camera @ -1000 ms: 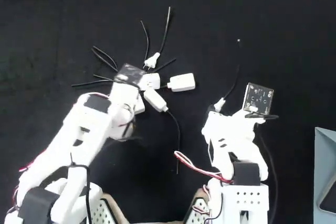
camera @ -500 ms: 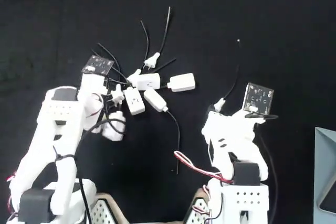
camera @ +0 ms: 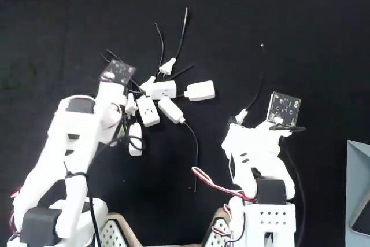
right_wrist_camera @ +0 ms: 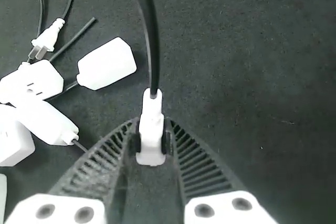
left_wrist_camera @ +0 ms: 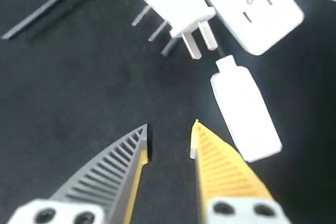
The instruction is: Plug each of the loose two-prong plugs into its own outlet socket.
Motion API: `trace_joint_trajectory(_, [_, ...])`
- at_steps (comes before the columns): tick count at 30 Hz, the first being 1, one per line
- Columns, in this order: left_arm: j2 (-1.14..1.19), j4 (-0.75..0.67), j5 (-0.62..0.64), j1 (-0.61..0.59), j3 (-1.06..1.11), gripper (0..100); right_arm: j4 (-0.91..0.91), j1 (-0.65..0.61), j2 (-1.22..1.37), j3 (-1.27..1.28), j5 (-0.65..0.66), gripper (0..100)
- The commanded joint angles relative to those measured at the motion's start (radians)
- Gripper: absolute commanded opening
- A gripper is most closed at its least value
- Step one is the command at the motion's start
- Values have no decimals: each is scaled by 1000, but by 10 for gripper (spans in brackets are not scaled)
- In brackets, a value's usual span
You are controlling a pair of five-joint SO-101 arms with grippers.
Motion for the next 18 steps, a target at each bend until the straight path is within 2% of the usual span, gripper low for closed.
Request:
trace_joint_trajectory(1, [-5,-138,-2,65,88,141,-17,6,-10,-8,-5,11])
trace_joint_trajectory(10, [-6,-147,124,326,68,145,-17,6,-10,-7,-5,11])
trace_joint_trajectory(14, [-6,-143,126,367,38,145,-17,6,-10,-7,-5,11])
trace_joint_trajectory(18, [-14,-140,126,358,16,145,-17,6,-10,-7,-5,11])
